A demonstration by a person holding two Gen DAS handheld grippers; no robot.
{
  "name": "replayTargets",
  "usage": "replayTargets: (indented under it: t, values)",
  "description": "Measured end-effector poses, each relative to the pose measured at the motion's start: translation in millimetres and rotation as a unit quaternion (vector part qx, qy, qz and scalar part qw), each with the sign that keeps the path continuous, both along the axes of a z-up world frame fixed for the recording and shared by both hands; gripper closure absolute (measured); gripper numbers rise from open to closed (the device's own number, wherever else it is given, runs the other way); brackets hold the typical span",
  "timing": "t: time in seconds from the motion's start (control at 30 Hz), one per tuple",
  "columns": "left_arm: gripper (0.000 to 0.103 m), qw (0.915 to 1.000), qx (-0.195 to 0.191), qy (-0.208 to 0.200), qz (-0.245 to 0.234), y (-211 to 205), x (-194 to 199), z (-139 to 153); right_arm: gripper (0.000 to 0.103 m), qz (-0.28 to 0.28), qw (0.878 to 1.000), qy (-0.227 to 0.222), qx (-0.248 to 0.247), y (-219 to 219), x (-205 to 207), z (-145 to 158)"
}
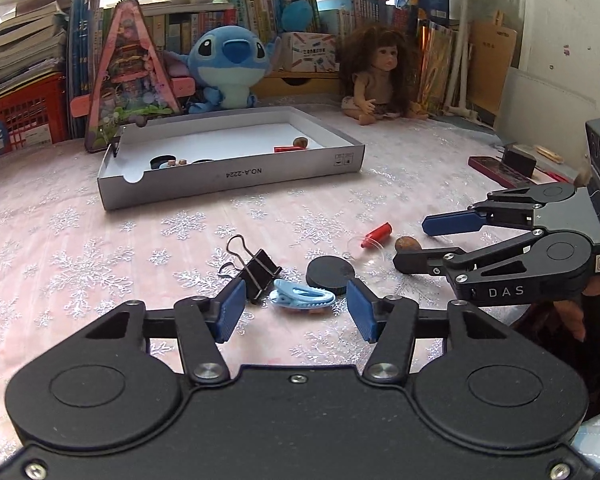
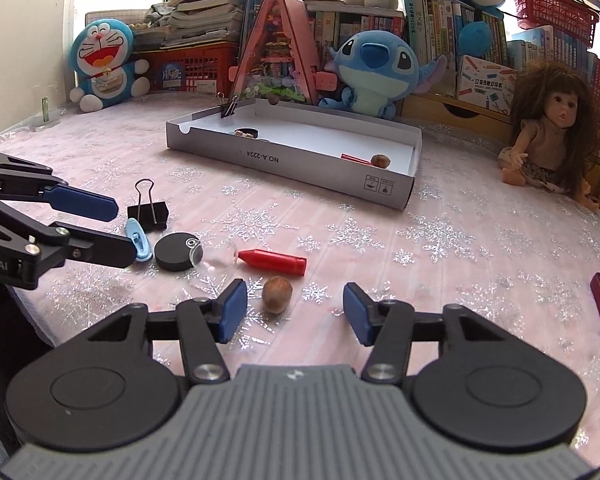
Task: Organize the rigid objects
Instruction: 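Grasp the light blue hair clip with the left tool while the right grasps another brown nut, then carry the hair clip and nut into the tray and open both tools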
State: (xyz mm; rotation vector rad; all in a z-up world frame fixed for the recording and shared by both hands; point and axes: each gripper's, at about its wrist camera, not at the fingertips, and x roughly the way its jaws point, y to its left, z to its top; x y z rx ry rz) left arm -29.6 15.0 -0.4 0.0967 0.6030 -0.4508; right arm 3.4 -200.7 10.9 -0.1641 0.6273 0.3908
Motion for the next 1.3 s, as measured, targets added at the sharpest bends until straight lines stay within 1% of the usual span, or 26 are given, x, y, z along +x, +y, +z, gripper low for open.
replayTargets:
  t: [0.13, 0.27, 0.33, 0.37, 0.43, 0.47, 0.5, 0.6, 0.8, 0.93, 1.03, 1.3]
  values:
    - [0.055, 0.9999, 0.014, 0.001, 0.000, -6.8, 4.9, -5.4, 0.048, 0.000, 1.000, 0.001, 0.006, -0.3, -0.2, -0.5]
    - [0.057, 0.9997, 0.023, -0.003, -0.003, -11.2, 6.5, -9.4, 0.057, 0.001, 1.000, 0.000, 0.007, 0.4, 0.5, -1.4]
    - [0.062, 0.9996, 0.029, -0.006, -0.003, -12.5, 6.1, -11.0, 0.061, -0.002, 1.000, -0.002, 0.006, 1.3, -0.1, -2.4]
    - [0.067, 0.9995, 0.030, -0.005, -0.003, -12.9, 6.1, -11.3, 0.064, -0.002, 1.000, -0.002, 0.006, 1.6, 0.2, -2.6]
    - [0.067, 0.9996, 0.026, -0.002, 0.001, -12.5, 5.8, -11.6, 0.073, 0.000, 1.000, -0.001, 0.006, 2.5, 0.1, -2.8]
    - [0.067, 0.9997, 0.025, -0.002, 0.002, -11.8, 5.5, -10.9, 0.081, 0.001, 1.000, -0.001, 0.003, 3.6, -0.2, -1.9]
    - [0.067, 0.9997, 0.025, -0.003, 0.003, -11.9, 5.3, -10.1, 0.082, 0.001, 1.000, -0.001, 0.003, 4.4, -0.5, -0.9]
    - [0.067, 0.9996, 0.024, -0.010, 0.006, -11.4, 4.9, -5.9, 0.082, 0.005, 1.000, 0.003, 0.011, 5.1, 0.8, 1.8]
    - [0.067, 0.9993, 0.016, -0.032, 0.014, -7.5, 9.5, 9.0, 0.082, -0.015, 1.000, -0.008, 0.018, 1.1, 11.5, 9.8]
    - [0.067, 0.9989, 0.018, -0.029, 0.034, -3.5, 25.5, 14.6, 0.083, -0.037, 0.999, -0.009, 0.032, -1.2, 23.1, 19.7]
    - [0.067, 0.9984, 0.009, -0.030, 0.047, 0.6, 35.4, 21.5, 0.083, -0.046, 0.998, -0.014, 0.032, -0.6, 31.5, 24.7]
    - [0.067, 0.9959, -0.004, -0.026, 0.086, 8.9, 64.0, 33.0, 0.083, -0.065, 0.997, -0.013, 0.037, -1.2, 54.9, 28.3]
